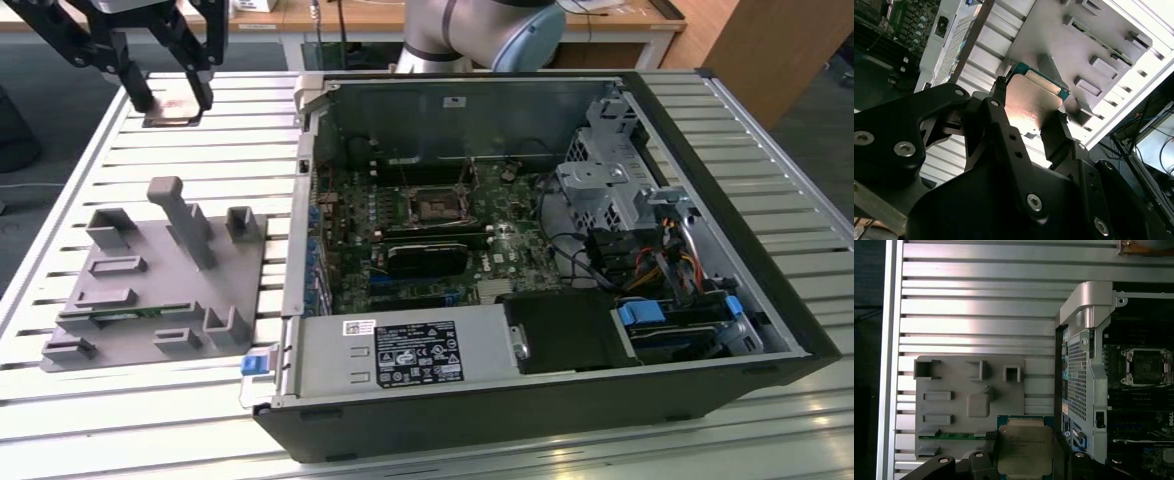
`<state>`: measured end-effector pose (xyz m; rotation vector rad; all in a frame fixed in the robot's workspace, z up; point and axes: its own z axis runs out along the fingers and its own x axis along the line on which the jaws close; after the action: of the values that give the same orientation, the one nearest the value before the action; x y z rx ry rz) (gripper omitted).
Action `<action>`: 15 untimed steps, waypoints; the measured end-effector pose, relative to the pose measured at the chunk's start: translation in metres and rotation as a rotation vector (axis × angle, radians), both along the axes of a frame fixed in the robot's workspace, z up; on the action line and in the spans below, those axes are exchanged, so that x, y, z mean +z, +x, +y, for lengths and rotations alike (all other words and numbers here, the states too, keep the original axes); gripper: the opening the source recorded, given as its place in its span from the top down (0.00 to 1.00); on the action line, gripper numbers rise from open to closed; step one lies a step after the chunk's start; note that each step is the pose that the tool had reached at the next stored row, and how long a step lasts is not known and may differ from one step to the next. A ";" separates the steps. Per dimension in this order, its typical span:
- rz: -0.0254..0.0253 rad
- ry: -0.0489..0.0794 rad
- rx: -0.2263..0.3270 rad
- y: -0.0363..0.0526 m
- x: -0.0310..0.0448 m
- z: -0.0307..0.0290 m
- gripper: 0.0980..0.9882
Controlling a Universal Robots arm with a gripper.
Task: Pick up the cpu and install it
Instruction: 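Pick up the cpu and move it towards the insertion slot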
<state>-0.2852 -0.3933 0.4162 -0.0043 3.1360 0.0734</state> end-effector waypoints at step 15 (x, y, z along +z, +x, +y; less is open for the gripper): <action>0.0000 0.000 0.000 0.0159 -0.0007 0.0000 0.52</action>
<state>-0.2693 -0.3933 0.4155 -0.0036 3.1360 0.0732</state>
